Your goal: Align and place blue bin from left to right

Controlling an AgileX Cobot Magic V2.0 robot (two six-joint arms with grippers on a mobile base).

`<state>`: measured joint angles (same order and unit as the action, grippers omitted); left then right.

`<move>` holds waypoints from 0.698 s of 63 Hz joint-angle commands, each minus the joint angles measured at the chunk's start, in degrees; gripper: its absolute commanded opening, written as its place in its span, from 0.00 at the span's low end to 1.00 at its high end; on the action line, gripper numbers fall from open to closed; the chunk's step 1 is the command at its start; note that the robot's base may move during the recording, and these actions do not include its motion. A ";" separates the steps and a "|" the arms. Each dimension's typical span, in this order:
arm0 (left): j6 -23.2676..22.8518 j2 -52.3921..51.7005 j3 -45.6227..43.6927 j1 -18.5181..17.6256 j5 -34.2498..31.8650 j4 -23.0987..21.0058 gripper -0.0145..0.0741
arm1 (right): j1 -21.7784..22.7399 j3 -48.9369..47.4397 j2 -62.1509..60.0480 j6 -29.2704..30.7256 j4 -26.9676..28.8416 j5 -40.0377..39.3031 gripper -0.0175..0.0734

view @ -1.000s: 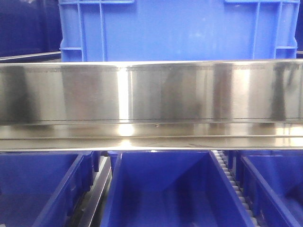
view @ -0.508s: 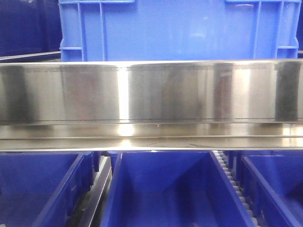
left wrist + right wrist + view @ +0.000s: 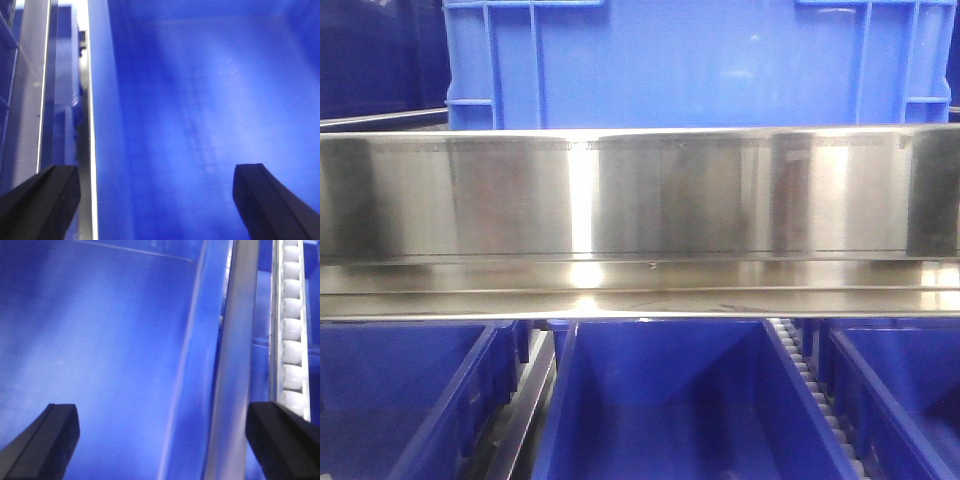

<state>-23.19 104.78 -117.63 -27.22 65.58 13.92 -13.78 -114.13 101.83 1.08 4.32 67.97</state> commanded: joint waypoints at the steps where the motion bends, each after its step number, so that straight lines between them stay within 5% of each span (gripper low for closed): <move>1: -0.38 0.18 -0.39 0.86 -0.26 0.86 0.74 | 0.06 -0.56 0.36 0.39 -0.90 -1.93 0.81; 34: 0.61 2.50 -0.39 2.89 -0.36 0.62 0.74 | 0.06 -0.56 3.05 0.39 -0.90 -3.46 0.81; 44: 0.59 2.50 -0.28 2.89 -0.26 0.85 0.74 | 0.06 -0.56 3.05 -0.02 -0.90 -3.35 0.69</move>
<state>-22.72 107.54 -117.63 -24.33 65.58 14.66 -13.78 -114.13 104.93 1.08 4.13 65.50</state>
